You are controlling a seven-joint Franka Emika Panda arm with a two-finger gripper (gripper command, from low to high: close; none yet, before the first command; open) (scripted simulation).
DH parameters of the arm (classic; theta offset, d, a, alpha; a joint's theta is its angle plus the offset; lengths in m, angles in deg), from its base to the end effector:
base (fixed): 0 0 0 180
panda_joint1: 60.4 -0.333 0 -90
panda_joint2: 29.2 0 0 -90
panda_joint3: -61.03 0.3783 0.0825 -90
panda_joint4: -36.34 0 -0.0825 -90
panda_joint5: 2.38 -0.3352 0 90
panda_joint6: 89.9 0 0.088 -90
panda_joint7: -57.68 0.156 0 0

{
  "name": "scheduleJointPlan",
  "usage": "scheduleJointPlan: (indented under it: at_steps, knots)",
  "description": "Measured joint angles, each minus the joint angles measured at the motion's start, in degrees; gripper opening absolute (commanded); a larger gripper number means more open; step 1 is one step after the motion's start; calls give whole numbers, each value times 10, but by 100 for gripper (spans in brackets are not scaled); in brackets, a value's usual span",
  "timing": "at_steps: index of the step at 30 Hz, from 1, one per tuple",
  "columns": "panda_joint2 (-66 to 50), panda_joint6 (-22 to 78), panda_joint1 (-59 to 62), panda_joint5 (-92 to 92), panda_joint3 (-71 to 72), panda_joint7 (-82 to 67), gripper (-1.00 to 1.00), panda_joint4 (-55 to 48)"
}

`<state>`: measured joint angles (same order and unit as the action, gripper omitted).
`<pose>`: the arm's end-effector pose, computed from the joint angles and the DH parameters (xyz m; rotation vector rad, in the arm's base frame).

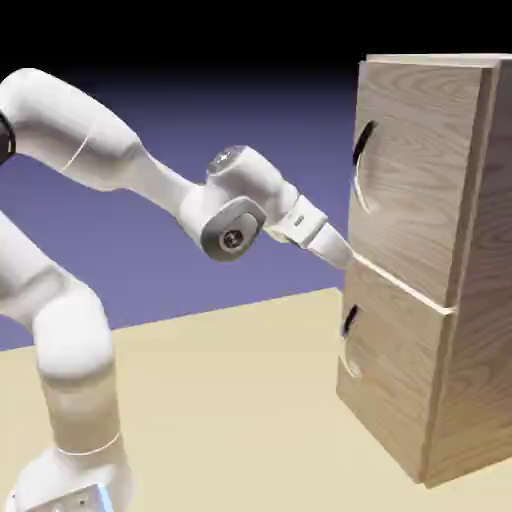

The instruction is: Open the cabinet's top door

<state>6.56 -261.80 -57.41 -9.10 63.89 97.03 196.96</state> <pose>0.3420 -0.0061 0.5220 -2.4310 1.0202 -1.0655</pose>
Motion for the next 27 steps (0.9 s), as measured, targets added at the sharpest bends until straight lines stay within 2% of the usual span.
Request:
scheduleJointPlan:
  at_steps: [27]
  knots:
    - [311, 211, 368, -673, 286, -311, 0, -38]
